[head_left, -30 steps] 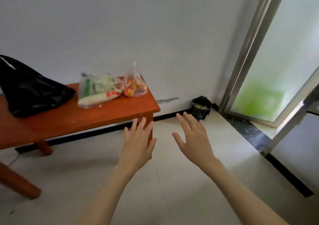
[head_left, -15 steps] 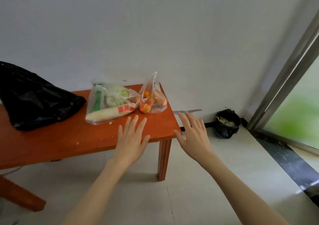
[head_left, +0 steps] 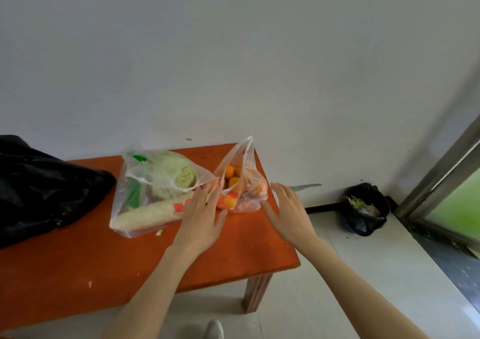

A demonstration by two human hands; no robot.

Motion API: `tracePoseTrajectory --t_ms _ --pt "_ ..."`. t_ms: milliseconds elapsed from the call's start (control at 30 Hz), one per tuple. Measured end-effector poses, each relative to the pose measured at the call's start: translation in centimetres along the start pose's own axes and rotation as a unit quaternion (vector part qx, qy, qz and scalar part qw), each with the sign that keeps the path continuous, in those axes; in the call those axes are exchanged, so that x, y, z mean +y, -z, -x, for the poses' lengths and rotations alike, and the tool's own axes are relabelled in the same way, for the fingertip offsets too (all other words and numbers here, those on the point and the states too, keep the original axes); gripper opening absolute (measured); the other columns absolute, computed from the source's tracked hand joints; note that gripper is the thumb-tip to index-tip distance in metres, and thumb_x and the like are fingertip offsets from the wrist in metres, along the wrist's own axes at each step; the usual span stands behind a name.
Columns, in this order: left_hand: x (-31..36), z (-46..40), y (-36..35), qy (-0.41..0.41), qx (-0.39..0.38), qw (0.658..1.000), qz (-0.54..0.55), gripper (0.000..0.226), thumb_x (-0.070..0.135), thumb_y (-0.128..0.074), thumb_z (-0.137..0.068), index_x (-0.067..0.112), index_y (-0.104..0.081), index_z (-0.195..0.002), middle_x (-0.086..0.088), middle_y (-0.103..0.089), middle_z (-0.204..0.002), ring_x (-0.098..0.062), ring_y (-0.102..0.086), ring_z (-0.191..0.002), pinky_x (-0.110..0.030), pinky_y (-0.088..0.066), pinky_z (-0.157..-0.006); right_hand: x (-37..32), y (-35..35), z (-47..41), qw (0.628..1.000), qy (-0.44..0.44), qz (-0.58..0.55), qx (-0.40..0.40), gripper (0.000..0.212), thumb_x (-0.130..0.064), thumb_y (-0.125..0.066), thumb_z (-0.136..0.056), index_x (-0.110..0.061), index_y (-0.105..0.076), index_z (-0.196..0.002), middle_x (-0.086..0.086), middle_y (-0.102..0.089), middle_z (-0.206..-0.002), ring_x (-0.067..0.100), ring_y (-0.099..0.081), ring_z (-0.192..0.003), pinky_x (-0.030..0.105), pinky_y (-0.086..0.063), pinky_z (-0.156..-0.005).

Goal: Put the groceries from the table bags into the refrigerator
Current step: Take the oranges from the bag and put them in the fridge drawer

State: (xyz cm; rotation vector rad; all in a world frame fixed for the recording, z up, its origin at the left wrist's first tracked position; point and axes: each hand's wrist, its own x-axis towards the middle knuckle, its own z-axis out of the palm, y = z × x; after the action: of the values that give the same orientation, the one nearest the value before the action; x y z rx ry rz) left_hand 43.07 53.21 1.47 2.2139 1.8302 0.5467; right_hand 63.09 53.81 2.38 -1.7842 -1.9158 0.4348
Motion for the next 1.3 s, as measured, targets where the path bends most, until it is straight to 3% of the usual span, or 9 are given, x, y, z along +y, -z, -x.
tracePoseTrajectory --t_ms 333,467,633,767,867,1000,1100,1200,1300 --pt "-5.5 -17.3 -2.3 -0.002 -0.016 0.996 0.089 0.059 0.040 -0.043 -0.095 0.018 -0.021 -0.145 -0.008 -0.029 -0.149 -0.024 -0.029 -0.136 -0.037 -0.030 -0.107 -2.9 -5.3 -16.2 0.979 -0.182 -0.092 0.025 0.061 -0.057 -0.048 -0.088 -0.012 -0.047 -0.130 0.005 -0.049 -0.123 0.021 -0.050 -0.112 0.034 -0.043 -0.091" --pt "-5.8 -22.2 -5.0 -0.038 -0.057 0.997 0.036 0.054 0.038 -0.058 -0.086 0.030 -0.037 -0.135 -0.002 -0.044 -0.132 -0.024 -0.044 -0.121 -0.037 -0.044 -0.094 -2.2 -6.3 -19.0 0.952 -0.224 -0.207 0.009 0.045 -0.040 -0.039 -0.098 -0.010 -0.059 -0.070 0.004 -0.054 -0.065 0.015 -0.053 -0.063 0.029 -0.046 -0.059" --pt "-6.8 -24.7 -5.2 0.126 -0.059 0.968 0.209 0.011 0.019 -0.054 -0.091 0.012 -0.062 -0.091 -0.010 -0.063 -0.099 -0.026 -0.060 -0.093 -0.030 -0.043 -0.073 1.8 -5.8 -20.2 0.696 -0.432 -0.574 0.017 0.035 -0.030 -0.028 -0.102 -0.010 -0.053 -0.087 0.016 -0.064 -0.104 0.031 -0.061 -0.097 0.045 -0.048 -0.085" --pt "-9.0 -26.6 -4.2 0.357 -0.151 0.732 0.560 0.016 -0.008 -0.043 -0.091 0.004 -0.054 -0.091 -0.015 -0.061 -0.085 -0.026 -0.060 -0.079 -0.039 -0.050 -0.076 5.2 -5.6 -20.5 0.553 -0.511 -0.655 0.057 0.022 -0.013 -0.027 -0.100 -0.007 -0.040 -0.083 0.020 -0.065 -0.088 0.025 -0.063 -0.064 0.036 -0.052 -0.060" --pt "-10.6 -27.3 -4.1 0.391 -0.140 0.685 0.598 0.028 -0.010 -0.028 -0.094 0.004 -0.049 -0.082 -0.010 -0.049 -0.071 -0.018 -0.048 -0.065 -0.038 -0.045 -0.073 6.9 -6.1 -20.7 0.646 -0.533 -0.544 0.053 0.019 -0.010 -0.030 -0.097 -0.007 -0.043 -0.083 0.009 -0.046 -0.063 0.010 -0.030 -0.029 0.018 -0.028 -0.033" --pt "-11.0 -27.6 -4.2 0.387 -0.197 0.690 0.579 0.027 -0.010 -0.025 -0.084 0.006 -0.046 -0.078 -0.007 -0.032 -0.060 -0.014 -0.034 -0.047 -0.025 -0.035 -0.049 7.1 -6.0 -20.4 0.867 -0.385 -0.311 -0.053 0.019 -0.019 -0.047 -0.093 -0.012 -0.052 -0.111 0.004 -0.052 -0.081 0.009 -0.040 -0.058 0.018 -0.031 -0.051" --pt "-10.4 -28.0 -4.2 0.369 -0.234 0.673 0.597 0.011 0.004 -0.038 -0.082 0.010 -0.042 -0.074 0.000 -0.027 -0.052 -0.012 -0.029 -0.042 -0.025 -0.028 -0.048 5.9 -5.9 -20.6 0.909 -0.249 -0.277 -0.189 0.030 -0.037 -0.050 -0.093 -0.017 -0.055 -0.115 0.006 -0.060 -0.112 0.009 -0.055 -0.087 0.018 -0.045 -0.069" --pt "-10.3 -28.7 -4.5 0.296 -0.261 0.798 0.456 0.030 0.018 -0.063 -0.082 0.012 -0.040 -0.100 0.001 -0.045 -0.072 -0.010 -0.046 -0.057 -0.023 -0.036 -0.051 5.4 -7.5 -21.0 0.932 -0.206 -0.044 -0.294 0.079 -0.082 -0.042 -0.068 -0.030 -0.049 -0.127 0.000 -0.058 -0.127 0.024 -0.052 -0.118 0.046 -0.040 -0.103" --pt "-10.6 -29.3 -5.4 0.148 -0.295 0.927 0.180 0.059 0.035 -0.071 -0.078 0.021 -0.042 -0.127 0.003 -0.049 -0.119 -0.017 -0.054 -0.102 -0.025 -0.043 -0.071 5.0 -9.4 -21.2 0.926 -0.183 0.158 -0.289 0.060 -0.066 -0.041 -0.085 -0.024 -0.047 -0.128 0.000 -0.056 -0.127 0.025 -0.048 -0.122 0.044 -0.030 -0.108"
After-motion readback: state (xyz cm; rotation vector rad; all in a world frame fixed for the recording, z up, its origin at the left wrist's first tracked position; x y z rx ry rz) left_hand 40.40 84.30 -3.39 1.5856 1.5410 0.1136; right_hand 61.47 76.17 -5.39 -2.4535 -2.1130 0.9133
